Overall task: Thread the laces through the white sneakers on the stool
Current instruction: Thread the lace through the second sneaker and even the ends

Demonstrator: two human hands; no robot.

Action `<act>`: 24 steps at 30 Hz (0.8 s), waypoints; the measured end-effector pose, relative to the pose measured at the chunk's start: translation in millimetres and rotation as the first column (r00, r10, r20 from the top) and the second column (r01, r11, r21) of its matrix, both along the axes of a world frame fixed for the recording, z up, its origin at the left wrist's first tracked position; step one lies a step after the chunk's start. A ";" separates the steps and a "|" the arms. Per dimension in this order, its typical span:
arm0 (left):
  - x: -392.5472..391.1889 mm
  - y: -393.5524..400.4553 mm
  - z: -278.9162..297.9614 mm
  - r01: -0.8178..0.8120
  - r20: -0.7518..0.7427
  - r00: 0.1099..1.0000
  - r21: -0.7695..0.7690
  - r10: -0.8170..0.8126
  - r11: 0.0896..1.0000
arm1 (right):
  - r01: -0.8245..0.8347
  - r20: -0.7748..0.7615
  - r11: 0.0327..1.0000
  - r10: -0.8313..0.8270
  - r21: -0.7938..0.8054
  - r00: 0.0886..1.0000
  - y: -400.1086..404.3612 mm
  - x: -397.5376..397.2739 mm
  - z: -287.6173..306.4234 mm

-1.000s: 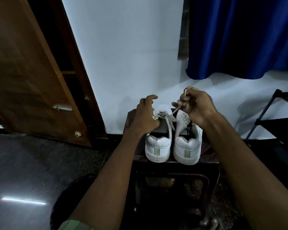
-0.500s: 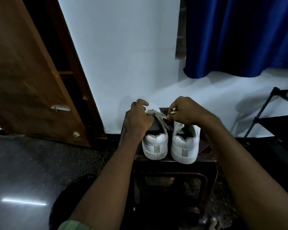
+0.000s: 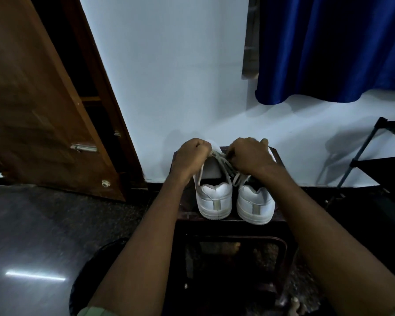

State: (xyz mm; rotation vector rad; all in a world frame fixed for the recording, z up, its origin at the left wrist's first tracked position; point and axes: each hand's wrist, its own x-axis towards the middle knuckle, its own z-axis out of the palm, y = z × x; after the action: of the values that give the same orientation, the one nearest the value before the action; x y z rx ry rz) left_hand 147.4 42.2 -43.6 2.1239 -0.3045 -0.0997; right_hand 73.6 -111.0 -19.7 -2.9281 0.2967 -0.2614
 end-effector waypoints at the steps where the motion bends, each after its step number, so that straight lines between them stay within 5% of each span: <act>1: 1.7 0.0 0.4 0.001 -0.013 1.000 -0.039 -0.001 0.999 | -0.014 -0.020 1.000 0.014 -0.006 1.000 2.1 1.4 -6.2; 9: -1.0 2.9 0.3 -0.078 -0.019 0.997 -0.225 0.076 0.971 | 0.033 0.019 0.997 -0.034 0.074 0.999 4.8 5.5 -17.1; 12: -0.3 3.1 1.1 -0.064 0.032 0.997 -0.213 0.073 0.975 | 0.034 0.097 0.953 -0.066 0.302 0.993 6.8 6.3 -11.8; 13: -0.6 2.7 1.4 -0.054 0.047 0.997 -0.218 0.066 0.974 | 0.014 0.154 0.879 -0.099 0.476 0.983 5.7 7.0 -7.1; 15: -2.7 2.2 5.9 -0.006 0.112 0.993 -0.190 0.028 0.982 | -0.086 0.225 0.519 -0.211 0.850 0.951 -0.4 7.9 6.9; 18: -10.3 -3.7 13.0 0.148 0.211 0.970 -0.116 -0.121 0.982 | -0.233 0.229 0.018 -0.268 0.972 0.936 -8.9 3.4 24.9; 21: -17.5 -12.9 14.7 0.288 0.157 0.951 -0.147 -0.265 0.946 | -0.323 0.258 -0.207 -0.286 0.924 0.923 -8.4 2.5 25.2; 24: -18.0 -16.7 11.0 0.364 0.142 0.929 -0.179 -0.342 0.914 | -0.348 0.249 -0.311 -0.316 0.884 0.916 -6.8 4.8 22.7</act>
State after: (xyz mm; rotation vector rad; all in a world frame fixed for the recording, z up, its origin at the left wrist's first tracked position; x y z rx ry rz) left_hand 129.4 25.5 -32.6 1.8556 -0.7336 -0.1574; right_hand 78.3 -117.8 3.0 -0.9419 0.1936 -0.3520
